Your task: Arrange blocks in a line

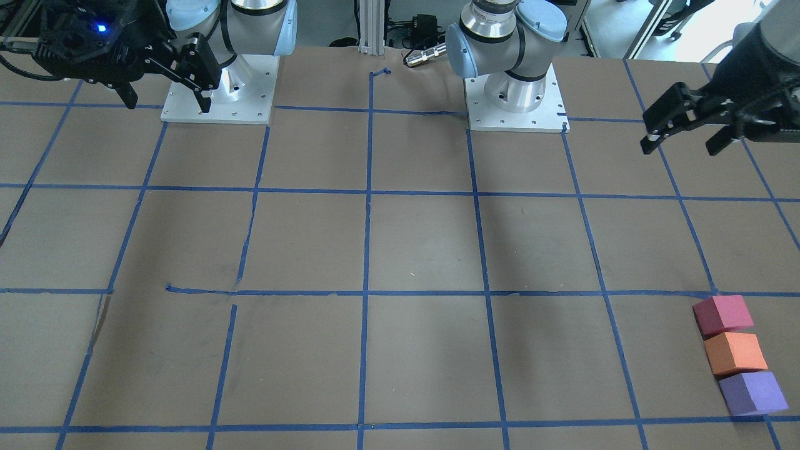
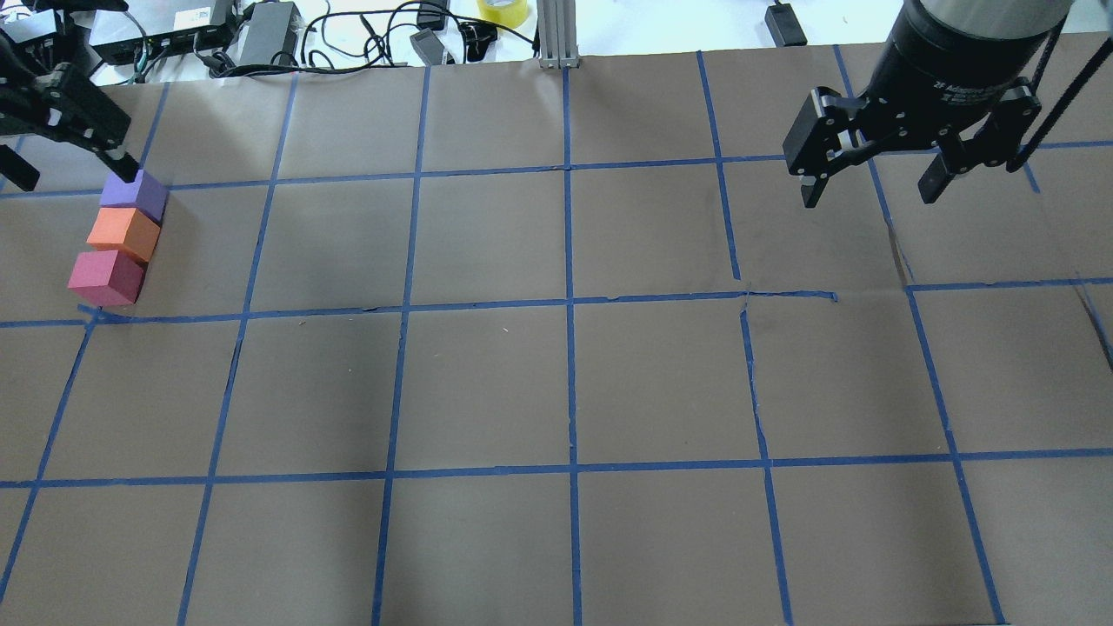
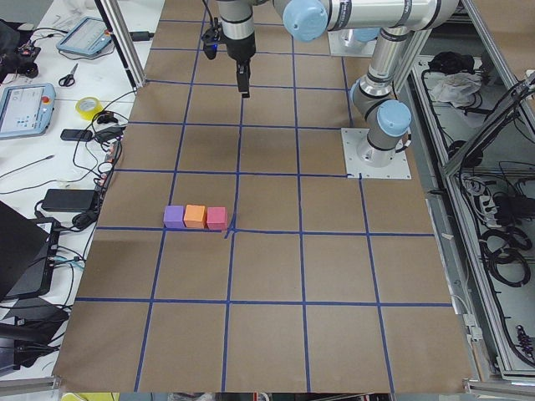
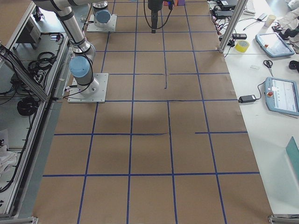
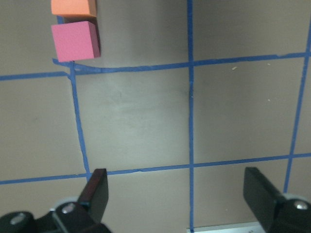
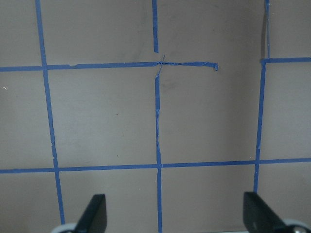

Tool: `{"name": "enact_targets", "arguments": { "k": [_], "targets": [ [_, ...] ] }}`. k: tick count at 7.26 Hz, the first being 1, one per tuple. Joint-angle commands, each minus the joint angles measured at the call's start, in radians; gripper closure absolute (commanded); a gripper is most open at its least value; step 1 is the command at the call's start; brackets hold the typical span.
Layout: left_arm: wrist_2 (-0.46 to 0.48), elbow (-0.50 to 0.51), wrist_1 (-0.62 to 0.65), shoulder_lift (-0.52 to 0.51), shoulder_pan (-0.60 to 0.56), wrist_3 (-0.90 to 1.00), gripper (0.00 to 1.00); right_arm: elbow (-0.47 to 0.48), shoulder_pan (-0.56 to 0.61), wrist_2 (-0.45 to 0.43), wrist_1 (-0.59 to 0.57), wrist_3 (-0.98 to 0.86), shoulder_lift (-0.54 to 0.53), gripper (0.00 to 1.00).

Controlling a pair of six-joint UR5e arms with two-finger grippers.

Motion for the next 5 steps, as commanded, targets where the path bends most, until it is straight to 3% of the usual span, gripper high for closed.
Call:
{"name": "enact_targets", "arguments": {
  "k": [1,3,5],
  "targets": [
    [0.000,0.001,0.024,-0.012,-0.199,-0.325,0.00,0.000,-0.003,-0.003,0.002,0.000,-0.001,0.00],
    [0.006,-0.069,0.212,-0.019,-0.328,-0.426,0.00,0.000,-0.002,-0.002,0.005,0.000,-0.003,0.00],
    [0.006,-0.138,0.361,-0.011,-0.335,-0.429,0.00,0.000,-0.002,-0.002,0.005,0.000,-0.003,0.00]
  ]
}}
